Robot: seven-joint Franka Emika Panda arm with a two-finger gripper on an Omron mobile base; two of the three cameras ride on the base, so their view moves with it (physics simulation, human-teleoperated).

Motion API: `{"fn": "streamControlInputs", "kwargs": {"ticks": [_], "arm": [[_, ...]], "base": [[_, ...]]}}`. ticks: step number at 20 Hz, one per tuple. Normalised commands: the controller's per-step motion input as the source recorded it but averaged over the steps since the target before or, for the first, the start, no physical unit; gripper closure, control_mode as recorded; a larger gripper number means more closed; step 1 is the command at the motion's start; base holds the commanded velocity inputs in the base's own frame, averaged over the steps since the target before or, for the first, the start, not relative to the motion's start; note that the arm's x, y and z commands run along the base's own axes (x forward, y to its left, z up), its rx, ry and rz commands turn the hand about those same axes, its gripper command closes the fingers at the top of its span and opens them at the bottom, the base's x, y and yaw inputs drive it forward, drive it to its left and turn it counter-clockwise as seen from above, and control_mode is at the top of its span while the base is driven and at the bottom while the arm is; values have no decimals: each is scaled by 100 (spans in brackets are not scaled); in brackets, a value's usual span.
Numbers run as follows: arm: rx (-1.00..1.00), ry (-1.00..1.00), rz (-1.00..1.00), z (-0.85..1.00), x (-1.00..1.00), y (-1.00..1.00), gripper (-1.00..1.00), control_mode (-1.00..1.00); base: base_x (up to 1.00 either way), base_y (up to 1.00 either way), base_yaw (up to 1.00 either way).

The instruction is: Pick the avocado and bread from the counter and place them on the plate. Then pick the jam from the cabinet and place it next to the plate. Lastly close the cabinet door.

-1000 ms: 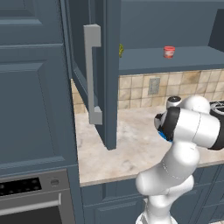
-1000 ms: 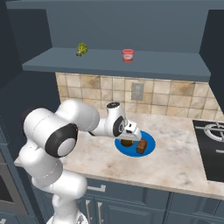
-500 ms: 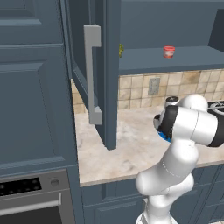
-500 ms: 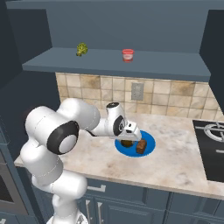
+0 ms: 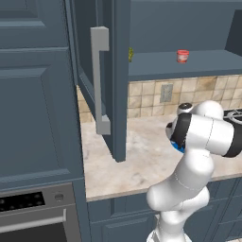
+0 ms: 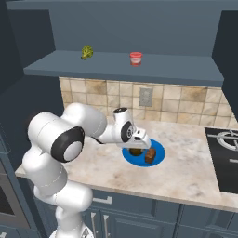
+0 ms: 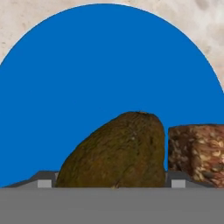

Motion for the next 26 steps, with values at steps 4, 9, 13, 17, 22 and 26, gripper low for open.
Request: {"fn": "streamControlInputs", "kwargs": {"ticks": [4,9,13,17,22,26], "arm": [[1,0,0,21,-9,-27,-100,-100],[3,0,0,27,-3,-18,-100,-100],[4,-1,0,34,-2,-9,-100,-100],[8,-2,0,45,-7,-4,-100,-100],[9,-10,0,44,-5,0,-100,-100],[6,-18,0,38,-6,0,-100,-100]], "base": [[0,0,0],[0,0,0],[0,0,0],[0,0,0],[0,0,0],[0,0,0]]}}
